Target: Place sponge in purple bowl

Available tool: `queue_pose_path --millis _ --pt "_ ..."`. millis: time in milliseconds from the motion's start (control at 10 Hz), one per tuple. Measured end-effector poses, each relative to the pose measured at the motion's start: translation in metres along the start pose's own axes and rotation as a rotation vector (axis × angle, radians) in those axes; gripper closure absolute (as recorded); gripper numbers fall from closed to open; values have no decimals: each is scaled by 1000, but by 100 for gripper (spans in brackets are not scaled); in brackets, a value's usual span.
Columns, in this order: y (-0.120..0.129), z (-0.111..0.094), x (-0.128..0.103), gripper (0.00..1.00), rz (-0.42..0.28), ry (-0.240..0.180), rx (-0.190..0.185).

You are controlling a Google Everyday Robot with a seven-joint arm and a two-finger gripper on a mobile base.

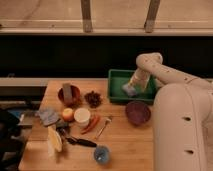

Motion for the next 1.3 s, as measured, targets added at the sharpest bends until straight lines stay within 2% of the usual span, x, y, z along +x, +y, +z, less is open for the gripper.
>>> queue_pose_path --millis 500,1100,1300 --pt "6 21 -5 35 -81 57 -27" --pt "6 53 6 35 -120 154 -61" --pt "5 57 8 46 -118 163 -69"
